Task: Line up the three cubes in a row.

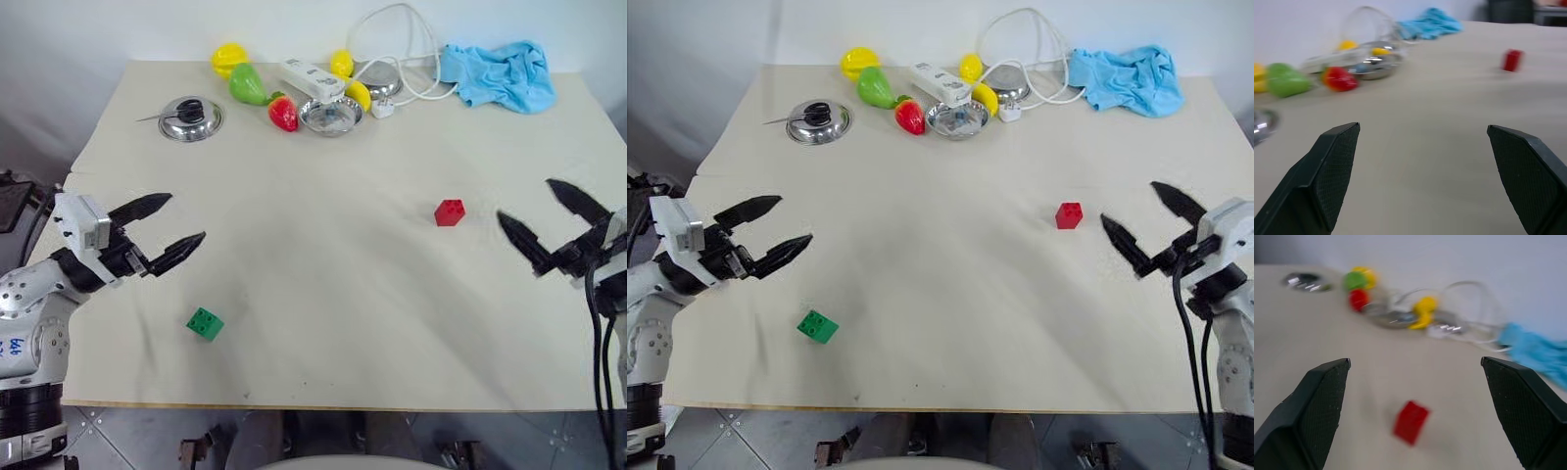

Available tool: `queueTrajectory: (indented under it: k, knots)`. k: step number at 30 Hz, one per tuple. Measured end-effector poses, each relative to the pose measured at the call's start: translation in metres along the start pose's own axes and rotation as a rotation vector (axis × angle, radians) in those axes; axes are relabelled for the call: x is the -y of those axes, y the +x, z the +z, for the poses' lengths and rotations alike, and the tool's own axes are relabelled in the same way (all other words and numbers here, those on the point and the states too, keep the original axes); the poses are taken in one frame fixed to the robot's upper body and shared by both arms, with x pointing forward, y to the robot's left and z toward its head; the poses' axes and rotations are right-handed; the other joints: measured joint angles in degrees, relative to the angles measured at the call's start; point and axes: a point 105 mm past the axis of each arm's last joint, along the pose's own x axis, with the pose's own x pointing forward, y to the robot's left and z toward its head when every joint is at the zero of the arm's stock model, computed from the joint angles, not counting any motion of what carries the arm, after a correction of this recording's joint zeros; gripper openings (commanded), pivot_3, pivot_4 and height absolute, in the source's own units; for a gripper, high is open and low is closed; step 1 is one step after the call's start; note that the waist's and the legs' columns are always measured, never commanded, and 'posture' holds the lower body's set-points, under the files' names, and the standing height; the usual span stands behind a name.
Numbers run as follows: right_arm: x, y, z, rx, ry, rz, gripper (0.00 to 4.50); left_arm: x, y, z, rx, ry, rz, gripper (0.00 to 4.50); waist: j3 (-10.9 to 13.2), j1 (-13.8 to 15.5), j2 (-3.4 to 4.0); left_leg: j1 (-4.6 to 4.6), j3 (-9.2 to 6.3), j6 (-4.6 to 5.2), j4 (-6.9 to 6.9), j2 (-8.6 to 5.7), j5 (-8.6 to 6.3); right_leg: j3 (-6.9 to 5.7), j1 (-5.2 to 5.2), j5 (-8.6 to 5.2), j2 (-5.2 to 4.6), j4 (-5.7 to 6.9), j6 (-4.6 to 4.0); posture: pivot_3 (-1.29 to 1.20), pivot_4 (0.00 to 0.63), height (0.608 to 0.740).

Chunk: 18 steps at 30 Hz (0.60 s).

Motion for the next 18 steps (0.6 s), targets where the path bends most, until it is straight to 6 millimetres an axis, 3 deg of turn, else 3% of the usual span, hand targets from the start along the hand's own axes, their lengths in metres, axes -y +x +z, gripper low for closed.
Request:
queueTrajectory:
  k: [2,6,11,14,18]
  knots:
    - [-0.01,-0.008,-0.005,-0.041,0.012,0.031,4.5,0.006,0.006,-0.002,-0.003,-0.005,-0.062,4.41,0.0,0.2,0.0,-0.01,-0.01,0.0,0.0,-0.02,0.0,0.0,0.0,0.0,-0.01,0.0,0.0,0.0,0.15,0.74]
    - [-0.022,-0.044,-0.024,-0.156,0.048,0.003,4.5,0.028,0.016,-0.013,-0.015,-0.028,-0.206,4.41,0.01,1.1,-0.03,-0.02,0.03,0.01,-0.07,-0.09,-0.03,-0.01,-0.02,0.0,0.0,-0.06,0.0,0.0,0.15,0.74]
    - [-0.034,-0.074,-0.044,-0.236,0.098,-0.067,4.5,0.03,0.019,-0.017,-0.004,-0.044,-0.213,4.41,0.01,1.0,-0.05,0.05,0.07,0.03,-0.06,-0.07,-0.02,0.06,0.0,0.01,0.0,-0.03,0.03,0.0,0.15,0.74]
    - [-0.03,-0.071,-0.043,-0.21,0.094,-0.108,4.5,0.029,0.019,-0.016,-0.002,-0.039,-0.219,4.41,0.01,0.24,-0.05,0.16,0.19,0.0,-0.06,0.02,0.02,0.13,0.01,0.03,0.01,-0.01,0.06,0.0,0.15,0.74]
    - [-0.016,-0.03,-0.037,-0.095,0.16,-0.238,4.5,0.028,0.02,-0.016,0.002,-0.01,-0.224,4.41,0.02,-0.86,-0.02,0.18,0.22,-0.19,-0.05,0.16,0.14,0.13,-0.09,0.02,0.04,0.13,0.03,0.0,0.15,0.74]
